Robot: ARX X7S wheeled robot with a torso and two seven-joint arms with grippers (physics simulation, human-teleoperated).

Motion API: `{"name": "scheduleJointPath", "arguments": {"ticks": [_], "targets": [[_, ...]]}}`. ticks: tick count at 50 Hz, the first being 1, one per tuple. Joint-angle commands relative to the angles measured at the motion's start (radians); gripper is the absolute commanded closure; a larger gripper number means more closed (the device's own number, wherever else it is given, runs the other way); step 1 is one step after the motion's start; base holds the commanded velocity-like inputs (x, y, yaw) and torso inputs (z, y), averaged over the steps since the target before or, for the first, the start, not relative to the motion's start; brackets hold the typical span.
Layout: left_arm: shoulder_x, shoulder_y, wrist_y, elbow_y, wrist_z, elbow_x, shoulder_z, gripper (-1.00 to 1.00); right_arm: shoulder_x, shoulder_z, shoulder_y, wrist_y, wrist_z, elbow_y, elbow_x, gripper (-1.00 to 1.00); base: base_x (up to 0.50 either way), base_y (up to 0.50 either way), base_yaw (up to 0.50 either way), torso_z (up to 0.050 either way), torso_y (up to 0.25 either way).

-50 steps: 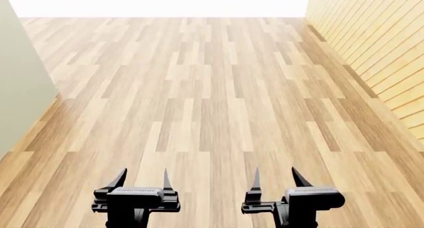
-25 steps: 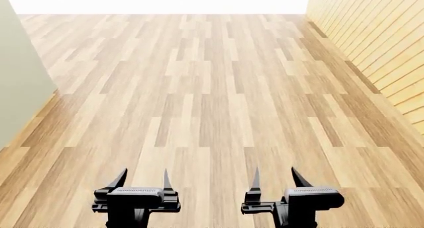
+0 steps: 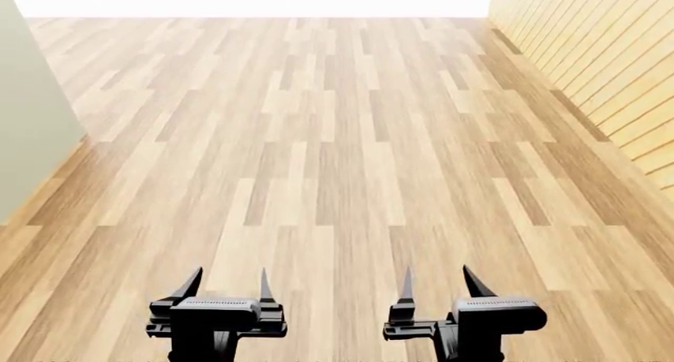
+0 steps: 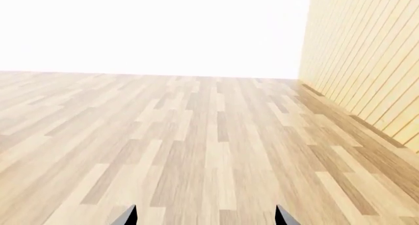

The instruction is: Close the dishwasher door

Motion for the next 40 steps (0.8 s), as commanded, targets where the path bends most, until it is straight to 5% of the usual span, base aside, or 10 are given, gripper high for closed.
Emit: {"name": "scheduleJointPath", "arguments": {"ticks": [1, 40], "targets": [[-0.004, 0.000, -0.001, 0.003, -0.006, -0.004, 0.006, -1.00, 0.004, -0.006, 0.001, -0.002, 0.006, 0.001, 0.003, -1.00, 0.00, 0.00, 0.00, -0.050, 0.000], [-0.018, -0.001, 0.002, 0.005, -0.022, -0.017, 0.024, -1.00, 0.019, -0.026, 0.002, -0.009, 0.021, 0.001, 0.013, -1.00, 0.00, 0.00, 0.00, -0.050, 0.000]]}}
